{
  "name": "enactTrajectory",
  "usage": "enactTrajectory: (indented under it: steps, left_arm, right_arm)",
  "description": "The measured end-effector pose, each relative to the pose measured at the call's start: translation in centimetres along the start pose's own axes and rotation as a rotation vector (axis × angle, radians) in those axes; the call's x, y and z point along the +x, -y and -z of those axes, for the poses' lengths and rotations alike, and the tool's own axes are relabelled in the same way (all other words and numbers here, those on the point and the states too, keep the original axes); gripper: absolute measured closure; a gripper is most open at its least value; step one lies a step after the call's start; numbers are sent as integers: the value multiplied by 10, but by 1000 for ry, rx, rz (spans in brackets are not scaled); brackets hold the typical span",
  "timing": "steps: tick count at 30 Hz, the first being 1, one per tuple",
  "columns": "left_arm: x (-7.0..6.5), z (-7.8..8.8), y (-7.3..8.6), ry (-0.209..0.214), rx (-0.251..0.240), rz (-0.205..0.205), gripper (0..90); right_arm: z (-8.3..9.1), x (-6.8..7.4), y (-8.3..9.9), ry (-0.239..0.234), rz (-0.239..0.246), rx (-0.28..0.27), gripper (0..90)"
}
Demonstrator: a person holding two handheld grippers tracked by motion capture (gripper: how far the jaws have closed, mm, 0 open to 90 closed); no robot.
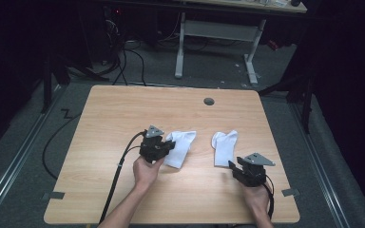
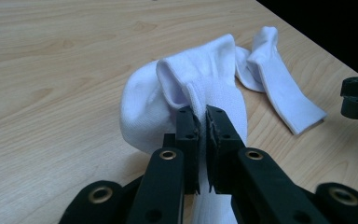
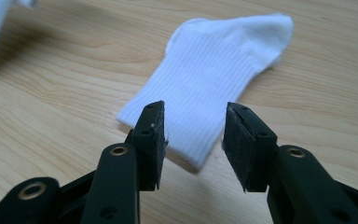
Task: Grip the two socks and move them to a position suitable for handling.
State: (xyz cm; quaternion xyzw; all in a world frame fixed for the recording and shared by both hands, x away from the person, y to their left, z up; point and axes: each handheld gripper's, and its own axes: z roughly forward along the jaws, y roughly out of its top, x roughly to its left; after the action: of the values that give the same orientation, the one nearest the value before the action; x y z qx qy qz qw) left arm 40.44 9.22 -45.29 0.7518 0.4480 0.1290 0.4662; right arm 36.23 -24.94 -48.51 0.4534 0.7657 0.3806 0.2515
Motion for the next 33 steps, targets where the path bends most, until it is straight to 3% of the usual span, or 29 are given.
enactTrajectory:
  steps: [15,33]
  left_arm:
    - [4,-21,15,-35,46,11,835]
    - [10,-33,27,-68,109,17,796]
  right_arm:
    - [-18,37,-14,-82,62,5,589]
    - [-39,67,-19,-150,108,32,599]
